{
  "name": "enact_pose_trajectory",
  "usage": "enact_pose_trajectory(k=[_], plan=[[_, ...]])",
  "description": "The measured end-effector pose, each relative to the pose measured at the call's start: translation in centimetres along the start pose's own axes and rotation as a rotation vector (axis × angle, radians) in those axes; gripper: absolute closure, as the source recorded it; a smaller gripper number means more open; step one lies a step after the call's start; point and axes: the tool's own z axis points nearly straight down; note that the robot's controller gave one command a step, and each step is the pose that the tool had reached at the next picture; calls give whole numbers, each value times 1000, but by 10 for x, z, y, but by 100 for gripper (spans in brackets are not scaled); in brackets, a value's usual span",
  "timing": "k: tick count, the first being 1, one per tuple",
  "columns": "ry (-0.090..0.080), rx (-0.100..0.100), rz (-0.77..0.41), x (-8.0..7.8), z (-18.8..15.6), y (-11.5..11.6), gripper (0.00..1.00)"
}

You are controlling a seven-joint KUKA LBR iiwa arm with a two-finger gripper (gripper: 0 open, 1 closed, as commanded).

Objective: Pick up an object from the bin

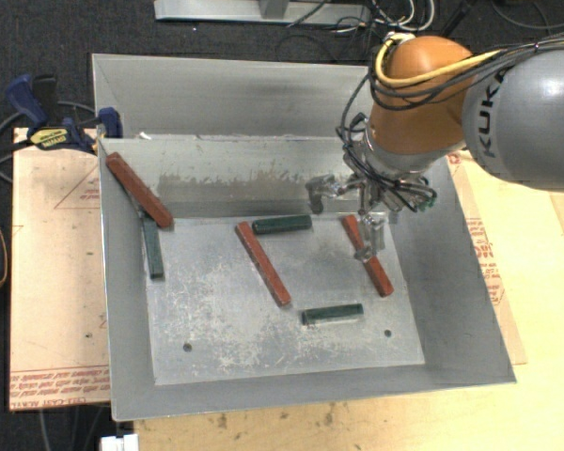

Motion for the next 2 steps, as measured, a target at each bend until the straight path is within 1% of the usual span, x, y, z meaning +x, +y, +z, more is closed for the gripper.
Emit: enact_pose_trajectory(k=[1, 2], plan=[[8, -15, -293, 46, 65, 101, 0], [7, -11, -417, 88, 82, 69, 0]])
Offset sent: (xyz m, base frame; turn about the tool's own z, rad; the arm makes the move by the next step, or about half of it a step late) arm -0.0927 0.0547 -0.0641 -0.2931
